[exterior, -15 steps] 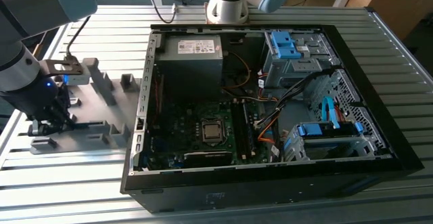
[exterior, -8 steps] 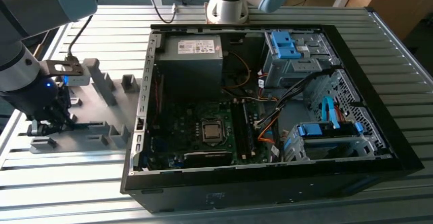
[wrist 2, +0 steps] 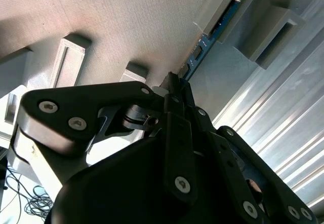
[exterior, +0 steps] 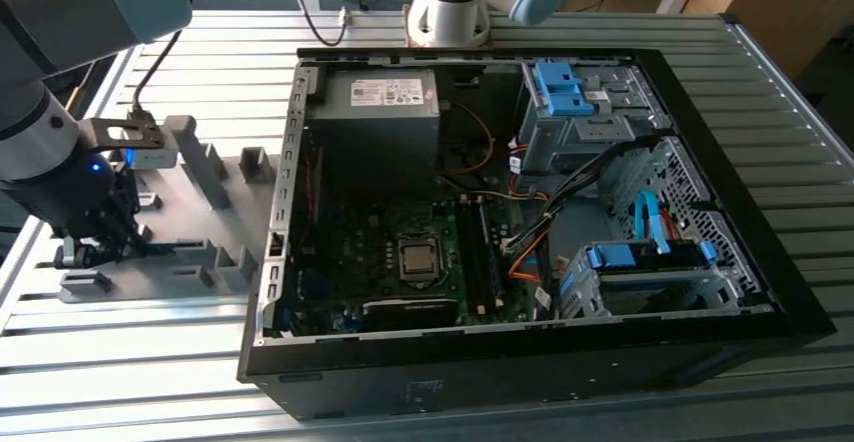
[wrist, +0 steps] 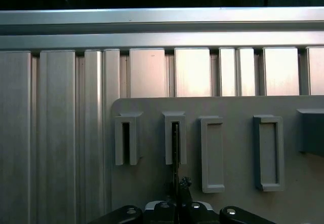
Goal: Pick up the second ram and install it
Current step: 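Pick up the second ram and move it above second insertion slot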
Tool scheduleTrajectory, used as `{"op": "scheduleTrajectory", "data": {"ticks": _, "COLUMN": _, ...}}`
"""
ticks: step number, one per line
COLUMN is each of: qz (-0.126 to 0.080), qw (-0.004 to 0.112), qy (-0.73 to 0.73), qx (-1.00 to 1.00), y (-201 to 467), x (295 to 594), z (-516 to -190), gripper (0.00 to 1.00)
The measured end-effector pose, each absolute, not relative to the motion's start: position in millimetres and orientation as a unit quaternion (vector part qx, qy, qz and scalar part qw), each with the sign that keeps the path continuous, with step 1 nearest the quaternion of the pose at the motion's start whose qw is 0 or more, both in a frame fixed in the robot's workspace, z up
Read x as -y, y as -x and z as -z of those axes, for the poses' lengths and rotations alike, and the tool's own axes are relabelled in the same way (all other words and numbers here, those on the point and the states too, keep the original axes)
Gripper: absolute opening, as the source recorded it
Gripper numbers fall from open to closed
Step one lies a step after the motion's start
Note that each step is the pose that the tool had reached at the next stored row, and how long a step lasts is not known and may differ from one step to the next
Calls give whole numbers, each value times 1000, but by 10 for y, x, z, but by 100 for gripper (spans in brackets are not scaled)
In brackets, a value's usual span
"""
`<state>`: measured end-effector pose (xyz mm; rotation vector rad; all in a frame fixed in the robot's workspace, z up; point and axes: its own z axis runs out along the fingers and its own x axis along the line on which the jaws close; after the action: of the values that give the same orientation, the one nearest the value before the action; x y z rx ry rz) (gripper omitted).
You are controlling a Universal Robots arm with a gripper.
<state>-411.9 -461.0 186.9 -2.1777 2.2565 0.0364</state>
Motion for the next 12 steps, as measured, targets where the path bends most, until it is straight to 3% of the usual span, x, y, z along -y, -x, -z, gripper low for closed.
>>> {"op": "scheduleTrajectory", "data": {"ticks": 12, "qz": -12, "qw": 3, "qy": 694, "qx": -719, "y": 4119, "x": 4610, "z": -1945, "gripper": 14}}
